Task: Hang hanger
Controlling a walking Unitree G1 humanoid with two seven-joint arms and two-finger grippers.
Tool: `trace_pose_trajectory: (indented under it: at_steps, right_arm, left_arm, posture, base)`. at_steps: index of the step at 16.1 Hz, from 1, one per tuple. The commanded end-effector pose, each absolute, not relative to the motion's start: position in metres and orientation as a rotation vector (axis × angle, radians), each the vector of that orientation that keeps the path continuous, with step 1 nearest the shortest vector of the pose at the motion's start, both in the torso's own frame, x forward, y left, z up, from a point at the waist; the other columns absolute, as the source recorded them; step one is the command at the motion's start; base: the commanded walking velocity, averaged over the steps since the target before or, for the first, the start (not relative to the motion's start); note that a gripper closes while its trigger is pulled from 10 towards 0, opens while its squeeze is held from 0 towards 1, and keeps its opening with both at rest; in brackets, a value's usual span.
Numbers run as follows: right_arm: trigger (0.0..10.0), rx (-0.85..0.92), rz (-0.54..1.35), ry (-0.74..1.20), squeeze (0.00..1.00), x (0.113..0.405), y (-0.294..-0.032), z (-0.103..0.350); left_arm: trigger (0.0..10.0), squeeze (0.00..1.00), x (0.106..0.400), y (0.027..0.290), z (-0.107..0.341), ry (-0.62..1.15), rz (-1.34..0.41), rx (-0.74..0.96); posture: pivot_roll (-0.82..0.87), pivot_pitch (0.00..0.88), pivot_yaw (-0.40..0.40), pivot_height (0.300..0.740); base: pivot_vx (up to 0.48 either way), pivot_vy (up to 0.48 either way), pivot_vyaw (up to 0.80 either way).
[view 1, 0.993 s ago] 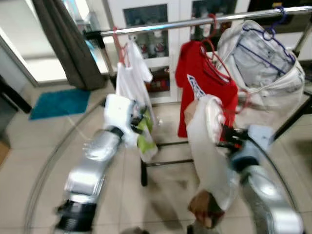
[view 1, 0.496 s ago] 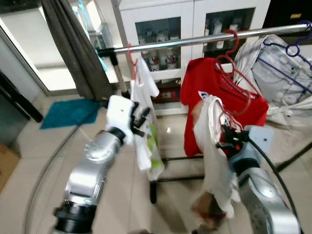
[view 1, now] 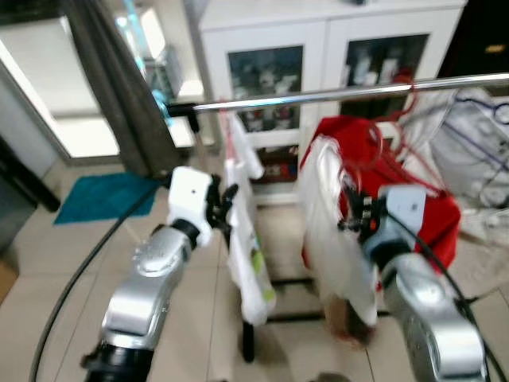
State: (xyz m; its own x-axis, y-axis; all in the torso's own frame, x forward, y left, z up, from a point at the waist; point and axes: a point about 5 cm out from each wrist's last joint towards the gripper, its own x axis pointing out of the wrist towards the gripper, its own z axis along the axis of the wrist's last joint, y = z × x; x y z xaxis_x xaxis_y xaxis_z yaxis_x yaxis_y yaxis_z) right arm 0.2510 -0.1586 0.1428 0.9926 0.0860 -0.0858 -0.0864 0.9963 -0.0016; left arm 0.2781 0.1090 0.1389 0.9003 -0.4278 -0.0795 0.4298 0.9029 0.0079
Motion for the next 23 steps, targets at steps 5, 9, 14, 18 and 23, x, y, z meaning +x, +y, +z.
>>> trace_pose_trajectory:
  at_steps: [5,9,14,18,23]
  right_arm:
    - [10.0,-0.081,0.144,-0.007,0.00,0.279,-0.156,0.176]
    - [10.0,-0.103,0.140,0.042,0.00,0.303,-0.157,0.177]
    - [10.0,-0.127,0.082,0.150,0.00,0.349,-0.165,0.179]
    - [10.0,-0.150,0.034,0.284,0.00,0.358,-0.171,0.167]
    - [10.0,-0.132,0.043,0.359,0.35,0.349,-0.173,0.149]
  left_arm:
    - [10.0,0.00,0.277,0.116,0.150,0.035,-0.459,0.043]
    - [10.0,0.00,0.274,0.109,0.161,0.030,-0.639,0.078]
    - [10.0,0.00,0.271,0.106,0.169,0.050,-0.800,0.128]
    - [10.0,0.00,0.267,0.104,0.171,0.060,-0.845,0.127]
    - [10.0,0.00,0.263,0.105,0.165,0.093,-0.870,0.132]
  posture:
    - [0.01,0.016,0.089,0.740]
    - [0.02,0.021,0.094,0.740]
    - [0.02,0.024,0.108,0.740]
    - [0.03,0.026,0.101,0.740]
    - [0.02,0.025,0.107,0.740]
  base:
    - [0.067,0.000,0.00]
    - [0.000,0.000,0.00]
    - [0.000,0.000,0.00]
    - [0.000,0.000,0.00]
    - [0.000,0.000,0.00]
